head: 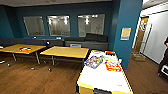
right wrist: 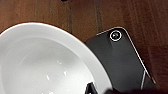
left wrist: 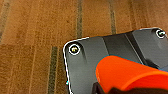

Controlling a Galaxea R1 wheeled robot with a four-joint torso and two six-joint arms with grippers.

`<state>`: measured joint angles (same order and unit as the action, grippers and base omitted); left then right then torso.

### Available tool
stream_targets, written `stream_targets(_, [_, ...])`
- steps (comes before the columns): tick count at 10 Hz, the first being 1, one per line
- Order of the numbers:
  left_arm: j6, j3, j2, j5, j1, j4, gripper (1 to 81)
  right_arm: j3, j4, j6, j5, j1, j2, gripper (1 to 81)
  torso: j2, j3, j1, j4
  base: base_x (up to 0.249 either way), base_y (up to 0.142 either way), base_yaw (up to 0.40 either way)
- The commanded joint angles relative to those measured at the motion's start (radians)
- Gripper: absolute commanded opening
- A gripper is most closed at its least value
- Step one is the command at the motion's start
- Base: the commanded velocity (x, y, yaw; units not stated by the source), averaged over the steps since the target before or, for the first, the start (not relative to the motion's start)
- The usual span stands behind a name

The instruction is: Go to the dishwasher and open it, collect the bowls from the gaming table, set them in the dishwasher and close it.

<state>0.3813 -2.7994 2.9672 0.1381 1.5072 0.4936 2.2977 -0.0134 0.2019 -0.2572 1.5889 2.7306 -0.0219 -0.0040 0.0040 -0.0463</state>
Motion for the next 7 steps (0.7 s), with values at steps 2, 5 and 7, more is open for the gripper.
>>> stream_targets(2, [-0.001,0.010,-0.014,-0.046,-0.028,0.013,1.0,-0.018,0.016,-0.002,0.058,-0.014,-0.010,1.0,0.000,0.000,0.000,0.000,0.000,0.000,-0.289])
stream_targets(5, [-0.002,0.018,-0.016,-0.051,-0.028,0.019,1.0,-0.017,0.016,-0.002,0.058,-0.013,-0.009,1.0,-0.001,0.000,-0.003,0.000,0.000,0.000,-0.350])
stream_targets(7, [-0.002,0.018,-0.016,-0.048,-0.028,0.019,1.0,-0.005,0.013,-0.003,0.058,-0.013,-0.004,1.0,-0.001,0.000,-0.002,0.000,0.000,0.000,-0.382])
